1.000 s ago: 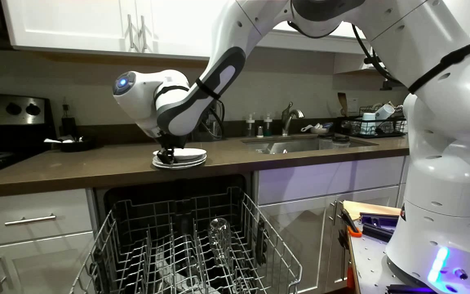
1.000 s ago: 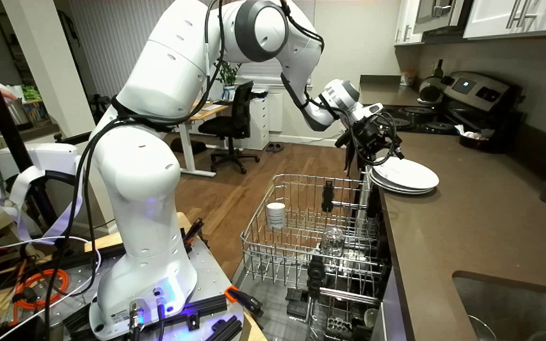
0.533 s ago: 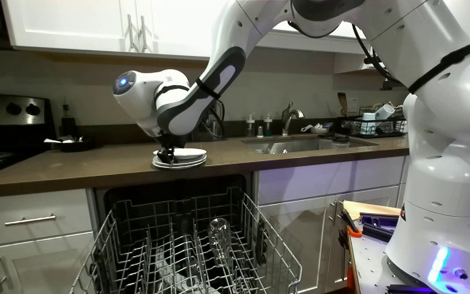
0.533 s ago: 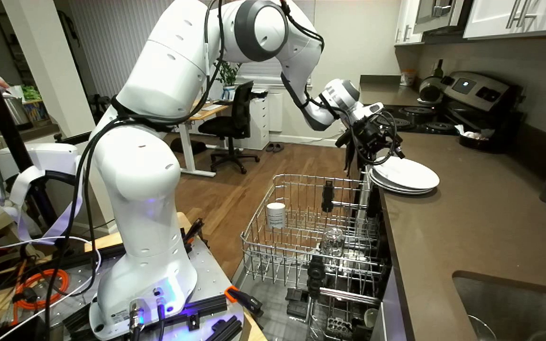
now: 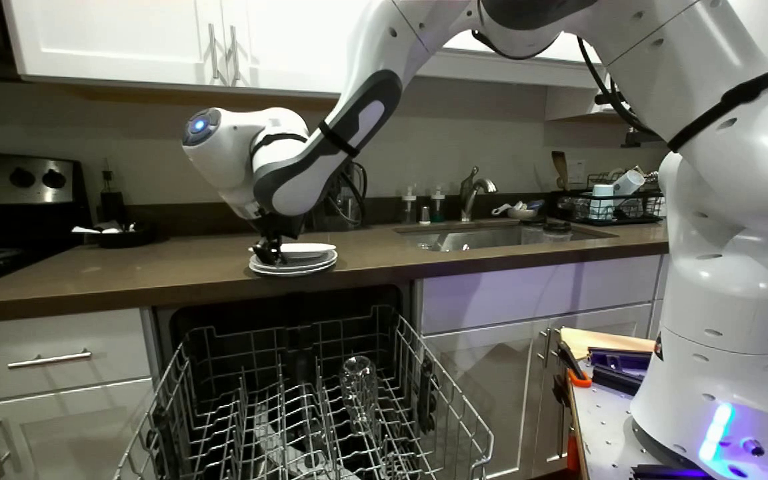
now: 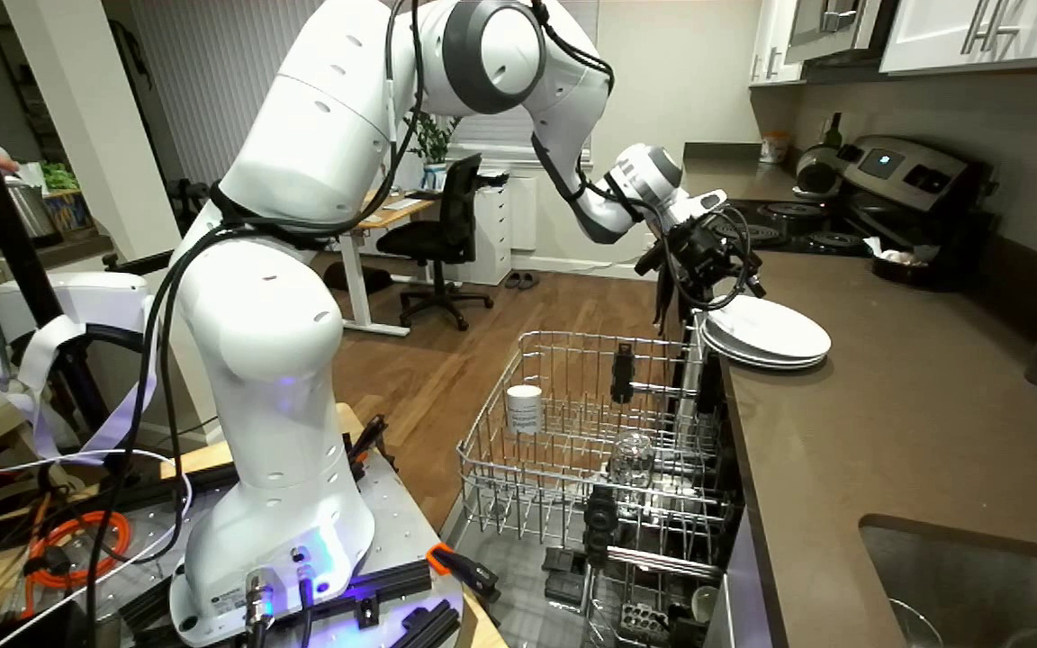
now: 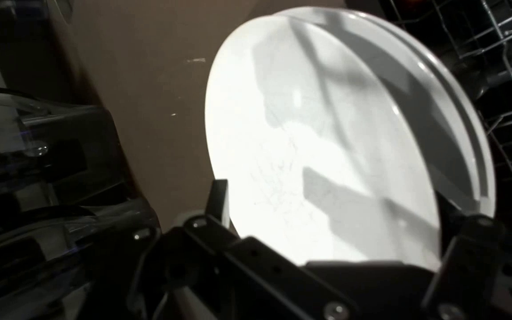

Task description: Move the plate from the dishwasher to the countertop

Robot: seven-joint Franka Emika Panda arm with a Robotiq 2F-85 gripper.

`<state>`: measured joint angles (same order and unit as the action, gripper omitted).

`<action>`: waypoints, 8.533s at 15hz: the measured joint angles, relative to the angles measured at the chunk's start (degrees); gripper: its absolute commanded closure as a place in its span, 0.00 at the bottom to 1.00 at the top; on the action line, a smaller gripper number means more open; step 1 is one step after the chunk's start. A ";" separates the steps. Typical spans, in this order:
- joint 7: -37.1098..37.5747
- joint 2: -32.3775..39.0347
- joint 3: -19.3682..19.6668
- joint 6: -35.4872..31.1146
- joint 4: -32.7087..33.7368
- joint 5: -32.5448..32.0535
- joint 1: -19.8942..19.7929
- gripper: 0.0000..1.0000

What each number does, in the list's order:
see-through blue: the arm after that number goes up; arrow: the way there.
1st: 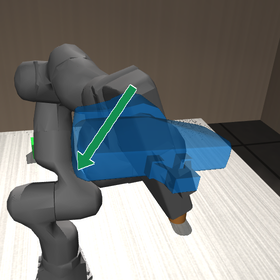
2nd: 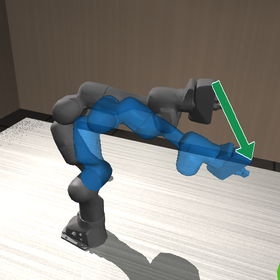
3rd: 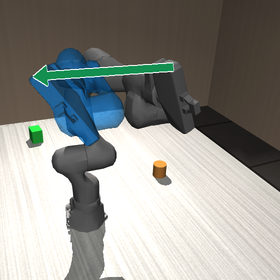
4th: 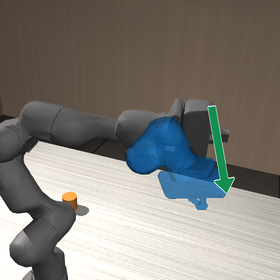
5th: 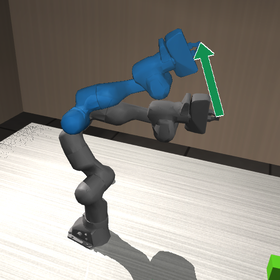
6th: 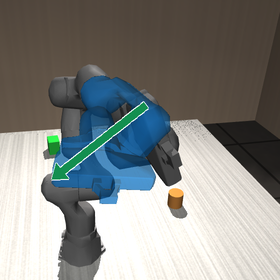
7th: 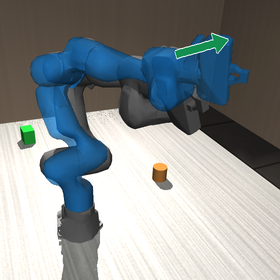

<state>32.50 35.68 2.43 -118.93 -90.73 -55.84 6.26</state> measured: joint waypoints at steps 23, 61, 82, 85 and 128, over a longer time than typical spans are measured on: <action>-8.88 -1.45 -0.34 -3.33 -0.42 12.07 -0.20 0.00; -43.92 -8.42 -3.28 -14.52 -16.63 44.69 -3.14 0.00; -28.88 -3.50 5.27 -20.68 -13.06 24.21 3.41 0.00; -27.70 -3.51 5.86 -20.68 -12.91 23.11 3.74 0.00; -46.54 -33.83 -4.46 7.69 -32.18 51.14 -3.24 0.00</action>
<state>-14.04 1.85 -2.02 -111.25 -122.91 -4.69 3.02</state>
